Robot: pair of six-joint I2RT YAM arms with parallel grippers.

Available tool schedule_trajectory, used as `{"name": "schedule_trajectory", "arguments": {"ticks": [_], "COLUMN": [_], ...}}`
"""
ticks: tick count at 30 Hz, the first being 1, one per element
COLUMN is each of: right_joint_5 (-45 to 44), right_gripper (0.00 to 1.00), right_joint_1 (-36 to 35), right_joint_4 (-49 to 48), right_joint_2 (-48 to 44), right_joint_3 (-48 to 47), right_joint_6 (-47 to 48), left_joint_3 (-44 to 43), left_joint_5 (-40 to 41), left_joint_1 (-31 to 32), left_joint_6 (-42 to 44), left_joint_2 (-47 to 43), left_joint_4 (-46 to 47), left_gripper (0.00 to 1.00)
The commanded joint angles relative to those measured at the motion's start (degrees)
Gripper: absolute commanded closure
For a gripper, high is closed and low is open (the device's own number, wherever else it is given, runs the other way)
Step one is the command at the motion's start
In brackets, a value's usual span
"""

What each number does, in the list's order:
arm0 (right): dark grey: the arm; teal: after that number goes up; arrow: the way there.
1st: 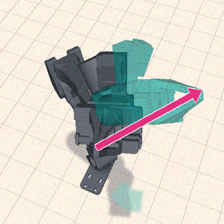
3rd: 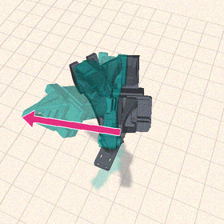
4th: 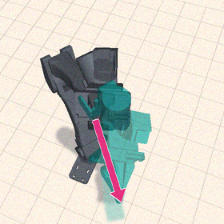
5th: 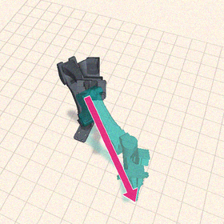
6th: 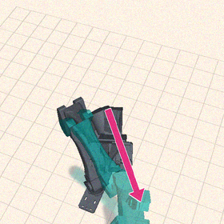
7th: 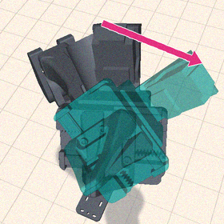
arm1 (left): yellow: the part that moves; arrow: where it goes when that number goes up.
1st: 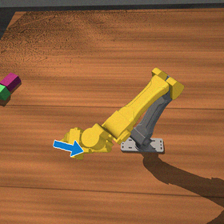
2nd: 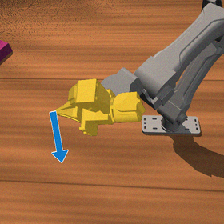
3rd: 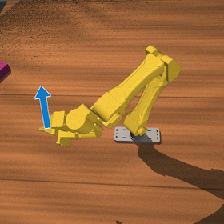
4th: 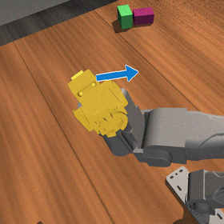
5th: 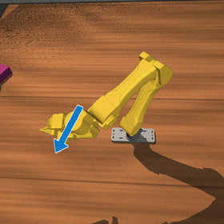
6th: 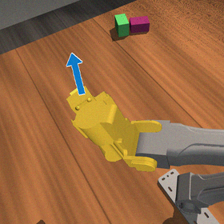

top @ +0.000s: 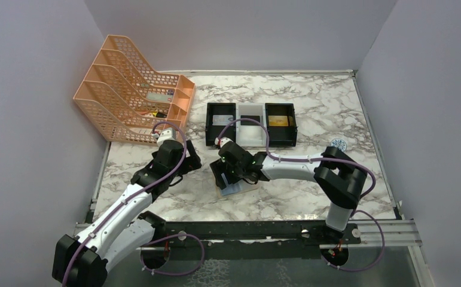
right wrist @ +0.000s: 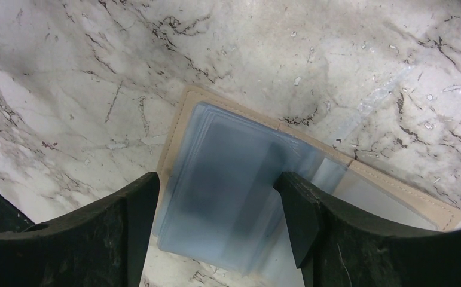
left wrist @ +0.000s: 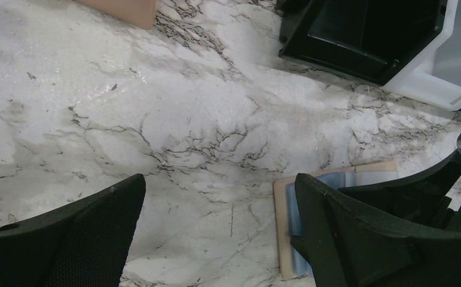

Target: Take the credit cards out of the card holder

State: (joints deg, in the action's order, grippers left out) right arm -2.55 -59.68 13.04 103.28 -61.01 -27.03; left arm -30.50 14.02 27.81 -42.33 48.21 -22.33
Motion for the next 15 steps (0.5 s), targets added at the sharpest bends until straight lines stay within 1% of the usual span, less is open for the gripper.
{"name": "schedule_trajectory", "arguments": {"ticks": [1,6,15], "right_joint_5": [2.6,4.5,4.5], "right_gripper": [0.25,0.25,0.32], "right_joint_1": [-0.2,-0.2,-0.1], "right_joint_4": [-0.8,-2.3,-2.8], "right_joint_2": [0.9,0.6,-0.1], "right_joint_3": [2.4,3.0,3.4], "right_joint_6": [-2.5,-3.6,-4.8], "left_joint_3": [0.4,0.1,0.1], "left_joint_5": [-1.5,-1.8,-2.8], "left_joint_1": [-0.3,-0.3,-0.3], "left_joint_6": [-0.7,-0.6,-0.3], "left_joint_2": [0.1,0.0,-0.1], "left_joint_4": [-0.2,-0.2,-0.2], "left_gripper": [0.01,0.01,0.01]}}
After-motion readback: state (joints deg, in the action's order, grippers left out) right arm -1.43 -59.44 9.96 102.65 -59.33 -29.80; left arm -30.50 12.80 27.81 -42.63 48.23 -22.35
